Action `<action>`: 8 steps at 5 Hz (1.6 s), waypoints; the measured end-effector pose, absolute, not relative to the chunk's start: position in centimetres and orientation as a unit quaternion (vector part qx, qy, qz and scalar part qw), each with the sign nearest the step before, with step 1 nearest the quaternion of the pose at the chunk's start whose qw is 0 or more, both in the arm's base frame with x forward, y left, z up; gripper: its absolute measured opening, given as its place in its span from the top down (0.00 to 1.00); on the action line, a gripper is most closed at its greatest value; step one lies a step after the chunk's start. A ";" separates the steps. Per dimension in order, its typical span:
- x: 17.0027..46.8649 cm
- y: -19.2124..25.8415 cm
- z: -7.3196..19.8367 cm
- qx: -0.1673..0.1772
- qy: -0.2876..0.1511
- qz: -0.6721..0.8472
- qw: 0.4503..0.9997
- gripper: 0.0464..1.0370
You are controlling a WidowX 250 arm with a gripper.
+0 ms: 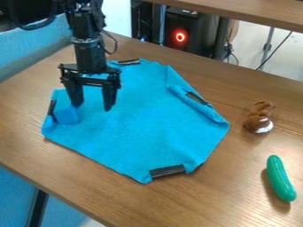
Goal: Pick the blue figure on the left edge of the cloth
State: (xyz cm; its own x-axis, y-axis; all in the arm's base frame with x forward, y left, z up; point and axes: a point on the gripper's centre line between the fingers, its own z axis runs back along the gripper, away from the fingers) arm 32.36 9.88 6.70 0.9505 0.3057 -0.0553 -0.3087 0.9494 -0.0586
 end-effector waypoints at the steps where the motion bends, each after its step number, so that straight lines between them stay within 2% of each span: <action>1: 32.2 10.6 7.1 -0.037 0.025 0.156 0.987 0.04; 2: 32.1 10.5 6.8 -0.037 0.022 0.147 0.988 0.04; 3: 31.7 10.5 7.4 -0.053 0.025 0.146 0.988 0.04; 5: 31.4 13.1 9.3 -0.053 0.026 0.158 0.986 0.04; 6: 31.6 14.9 9.2 -0.027 0.004 0.195 0.981 0.04; 7: 31.4 16.4 7.6 0.029 -0.020 0.265 0.964 0.04; 8: 30.9 16.1 5.4 0.070 -0.034 0.287 0.955 0.04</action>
State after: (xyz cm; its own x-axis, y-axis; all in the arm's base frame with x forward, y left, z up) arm 30.90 16.08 5.43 0.8335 0.5425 0.1050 -0.5520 0.8259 0.1151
